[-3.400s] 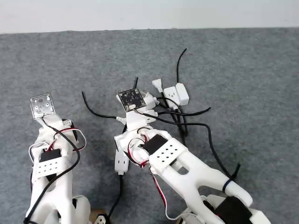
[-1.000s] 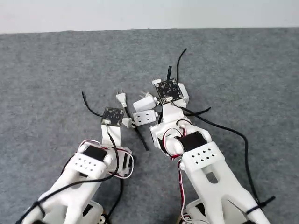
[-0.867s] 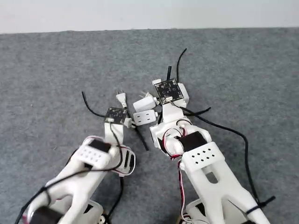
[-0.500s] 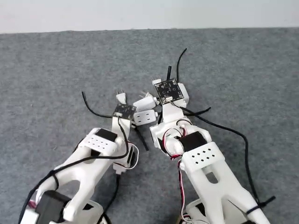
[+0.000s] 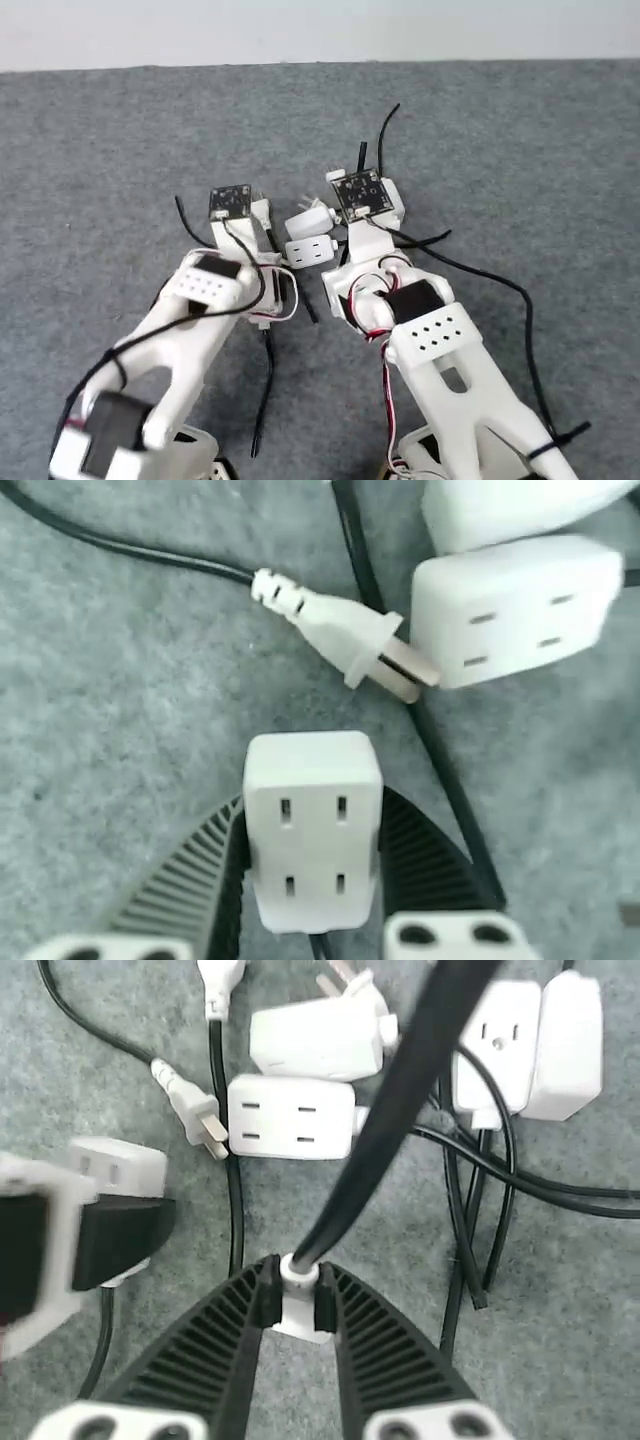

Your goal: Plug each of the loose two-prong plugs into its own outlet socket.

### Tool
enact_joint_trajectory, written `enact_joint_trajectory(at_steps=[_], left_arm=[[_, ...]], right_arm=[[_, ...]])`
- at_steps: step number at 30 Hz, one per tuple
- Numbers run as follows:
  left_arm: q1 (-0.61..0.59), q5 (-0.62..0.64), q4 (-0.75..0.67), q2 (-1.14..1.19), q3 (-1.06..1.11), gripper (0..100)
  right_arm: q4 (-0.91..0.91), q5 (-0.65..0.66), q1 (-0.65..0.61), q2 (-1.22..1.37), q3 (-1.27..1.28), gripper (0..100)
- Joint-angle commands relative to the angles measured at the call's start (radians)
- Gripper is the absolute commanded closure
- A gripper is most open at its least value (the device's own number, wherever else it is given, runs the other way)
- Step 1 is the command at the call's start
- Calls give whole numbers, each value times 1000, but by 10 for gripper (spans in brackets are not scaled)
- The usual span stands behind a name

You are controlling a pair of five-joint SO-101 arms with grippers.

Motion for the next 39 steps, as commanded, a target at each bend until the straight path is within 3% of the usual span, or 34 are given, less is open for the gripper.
enact_joint_trajectory(at_steps=[1, 7, 14, 22, 27, 34, 39], left_arm=[[-6, -29, 55, 49, -102, 986], [-11, -98, 60, 51, -105, 958], [-11, -98, 112, 49, -104, 726], [-72, -169, 132, 18, -124, 740], [-132, -259, 150, -206, -38, 743], [-296, -376, -11, -605, 236, 843], [-365, -379, -26, -600, 239, 880]], right_arm=[[13, 11, 4, -1, -68, 991], [13, 12, 4, -1, -68, 991], [16, 11, -16, 2, -68, 991], [13, -21, -16, 1, -68, 991], [1, -37, -48, 1, -64, 991], [-124, -161, -151, 12, -41, 991], [-220, -210, -199, 13, -31, 991]])
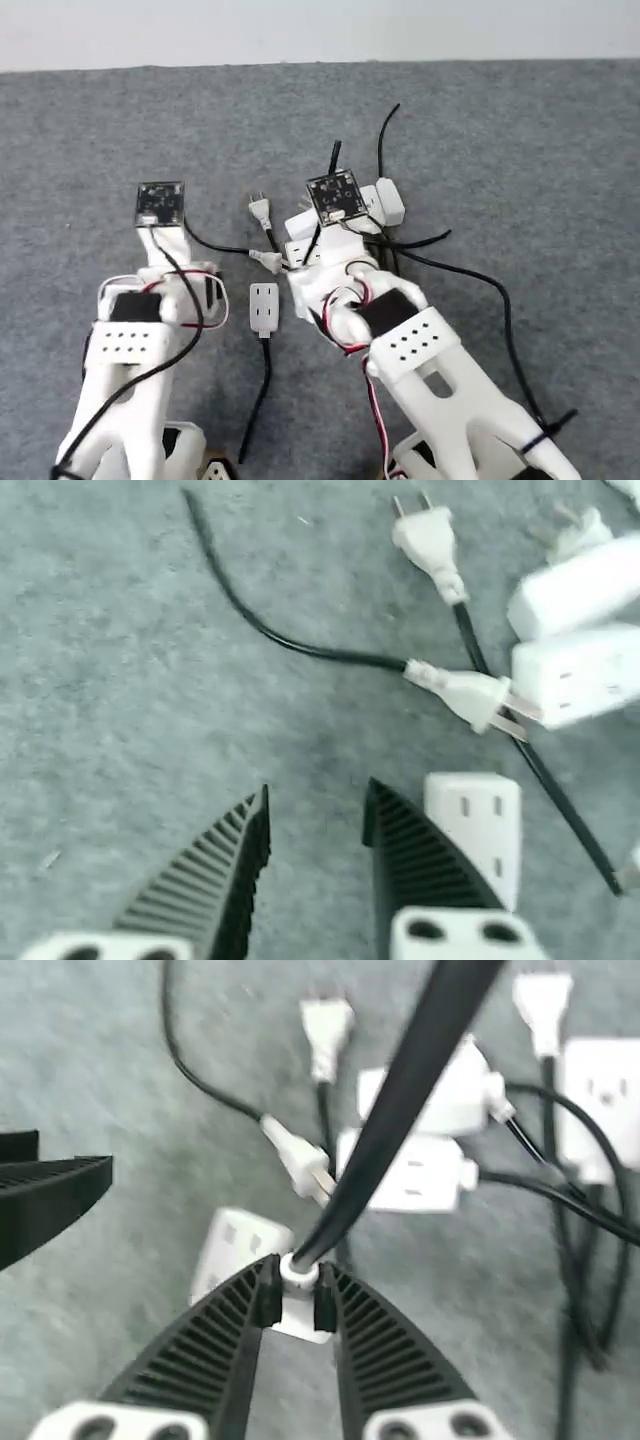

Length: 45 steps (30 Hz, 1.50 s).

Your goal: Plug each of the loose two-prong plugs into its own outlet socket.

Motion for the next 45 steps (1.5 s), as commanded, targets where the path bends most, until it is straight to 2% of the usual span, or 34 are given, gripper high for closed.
enact_joint_trajectory(at_steps=[1, 8, 14, 22, 36, 45], left_arm=[[-40, -9, -43, 2, -30, 883], [-54, -23, -103, 247, -136, 991], [-100, -44, -98, 396, -239, 987], [-98, -44, -100, 407, -243, 987], [-98, -52, -97, 408, -242, 987], [-51, -408, -2, 413, -225, 985]], right_arm=[[-85, -26, -42, -1, -28, 991], [-226, -18, -71, 136, -34, 991], [-257, 3, -73, 191, -57, 991], [-306, 9, -119, 200, -61, 991], [-300, 18, -81, 289, -126, 991], [21, 285, -154, 53, -161, 991]])
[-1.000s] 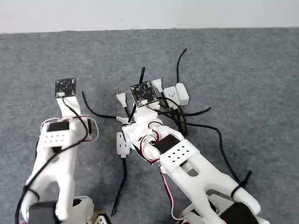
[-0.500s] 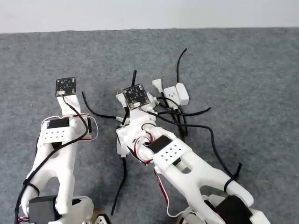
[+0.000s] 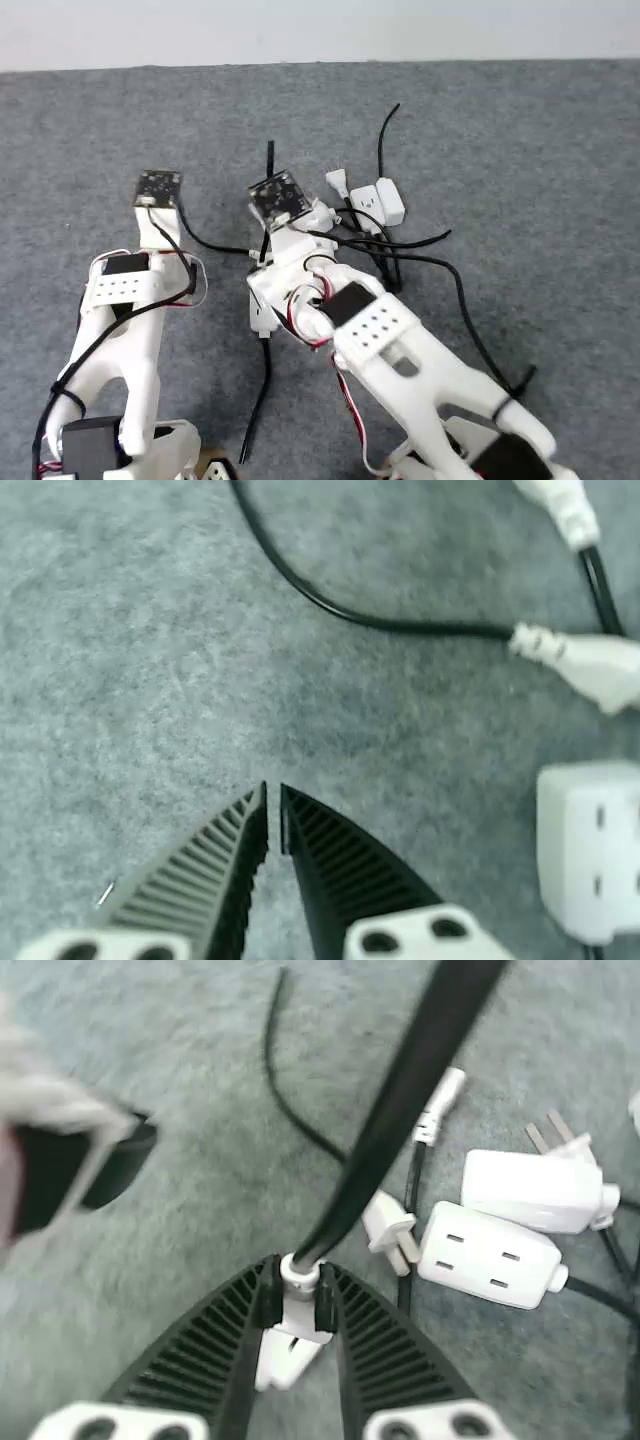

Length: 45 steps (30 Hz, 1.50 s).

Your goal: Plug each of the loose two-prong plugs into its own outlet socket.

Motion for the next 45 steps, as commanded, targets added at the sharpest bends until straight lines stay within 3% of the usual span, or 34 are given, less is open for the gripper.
enact_joint_trajectory(at_steps=[1, 7, 16, 22, 27, 34, 40, 45], left_arm=[[37, -157, 37, -5, -25, 985], [87, -379, 91, -5, 10, 985], [126, -638, 183, -12, 38, 987], [157, -687, 196, -17, 61, 987], [190, -746, 187, -153, 170, 987], [187, -689, 69, -365, 315, 987], [183, -543, -17, -373, 328, 987], [101, -354, -127, -379, 328, 987]], right_arm=[[114, 100, -24, -102, -63, 991], [185, 206, -25, -105, -60, 991], [186, 212, -24, -105, -60, 991], [183, 204, -22, -104, -60, 991], [176, 190, -21, -104, -60, 991], [160, 110, -19, -105, -61, 991], [99, -29, 15, -104, -61, 991], [18, -89, 24, -50, -60, 991]])
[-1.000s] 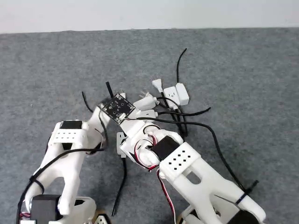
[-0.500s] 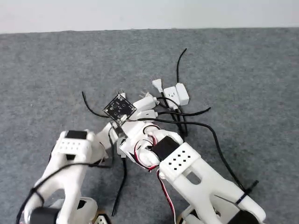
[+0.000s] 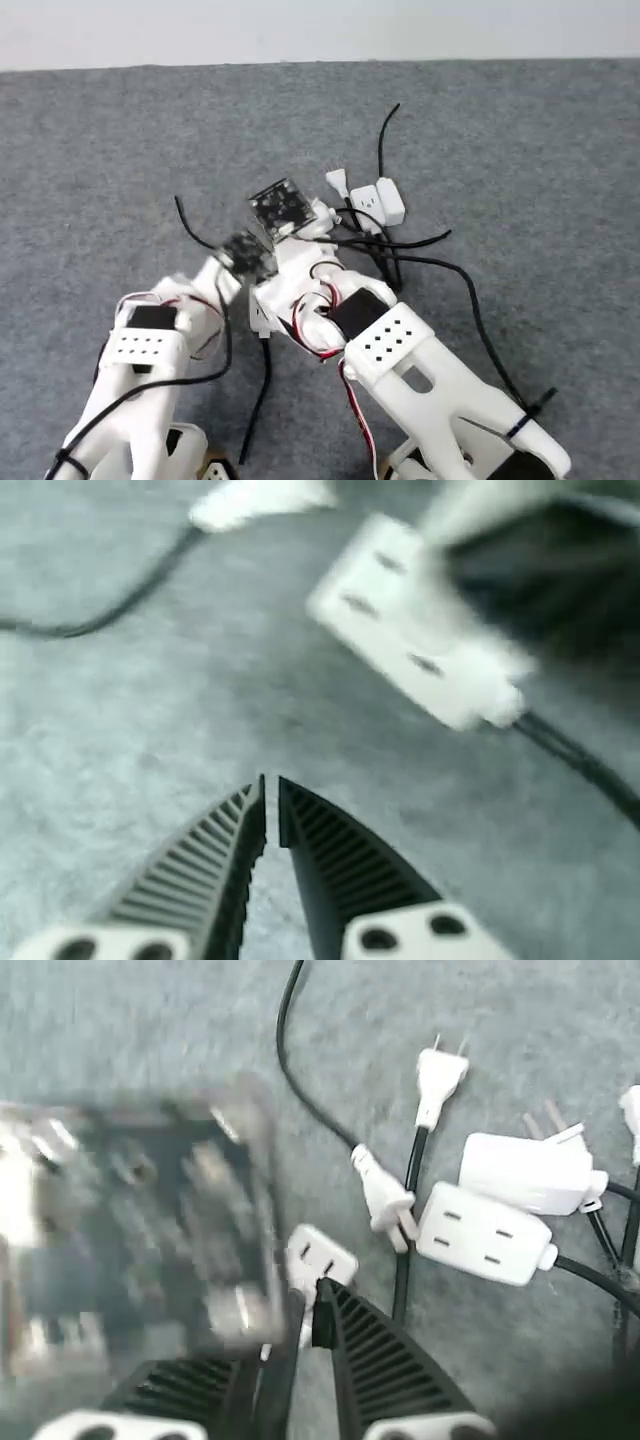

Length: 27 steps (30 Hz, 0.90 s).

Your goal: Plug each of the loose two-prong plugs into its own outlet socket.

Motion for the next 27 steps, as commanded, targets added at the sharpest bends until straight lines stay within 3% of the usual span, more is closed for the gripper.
enact_joint_trajectory(at_steps=[1, 4, 24, 27], left_arm=[[-41, 140, -84, -28, -8, 986], [-48, 212, -115, -28, -10, 985], [-112, 224, -129, -29, -36, 985], [-147, 272, -129, -23, -61, 985]], right_arm=[[-74, -26, 16, 36, -60, 991], [-116, -20, 16, 110, -68, 991], [-165, 25, 38, 193, -61, 991], [-176, 25, 36, 228, -68, 991]])
